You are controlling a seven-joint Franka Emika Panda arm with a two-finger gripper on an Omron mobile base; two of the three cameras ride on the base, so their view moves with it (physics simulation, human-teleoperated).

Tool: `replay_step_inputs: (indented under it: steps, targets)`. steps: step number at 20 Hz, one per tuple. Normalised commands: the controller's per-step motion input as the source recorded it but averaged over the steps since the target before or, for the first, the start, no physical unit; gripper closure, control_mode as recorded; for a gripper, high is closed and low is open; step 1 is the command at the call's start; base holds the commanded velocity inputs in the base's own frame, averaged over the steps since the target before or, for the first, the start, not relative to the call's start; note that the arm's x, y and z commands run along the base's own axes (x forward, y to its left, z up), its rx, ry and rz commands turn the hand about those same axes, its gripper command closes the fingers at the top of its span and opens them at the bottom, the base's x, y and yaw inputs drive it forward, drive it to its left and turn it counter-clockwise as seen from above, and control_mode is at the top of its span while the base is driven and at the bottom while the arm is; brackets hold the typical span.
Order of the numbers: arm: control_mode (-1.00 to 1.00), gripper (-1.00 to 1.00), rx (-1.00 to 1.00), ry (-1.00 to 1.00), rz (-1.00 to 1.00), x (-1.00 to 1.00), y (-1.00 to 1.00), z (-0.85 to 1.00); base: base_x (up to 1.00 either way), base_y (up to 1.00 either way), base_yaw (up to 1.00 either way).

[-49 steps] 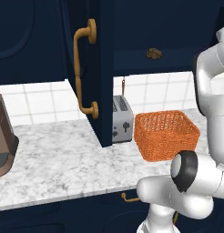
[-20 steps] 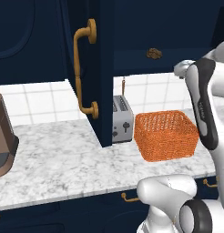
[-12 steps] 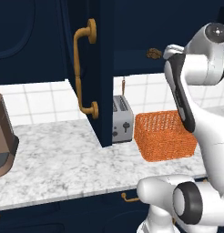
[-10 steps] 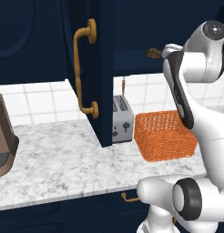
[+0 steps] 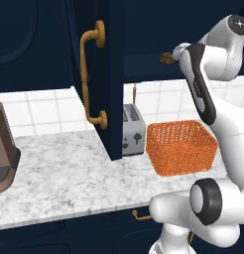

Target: Open the cabinet, pick up the bread from the cabinet and place it in the basket. Then move the basket to the dining counter.

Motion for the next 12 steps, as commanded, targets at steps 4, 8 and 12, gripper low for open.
replay_step_inputs:
  steps: [4,8,12]
  targets:
    - [-1.00,-1.00,-0.24,0.02,0.04,0.56,0.04,0.00,0.00,0.00,0.00]
    - [-1.00,-1.00,-0.09,0.00,0.00,0.50,0.19,0.00,0.00,0.00,0.00]
    - [-1.00,-1.00,0.00,0.00,0.00,0.53,0.12,0.00,0.00,0.00,0.00]
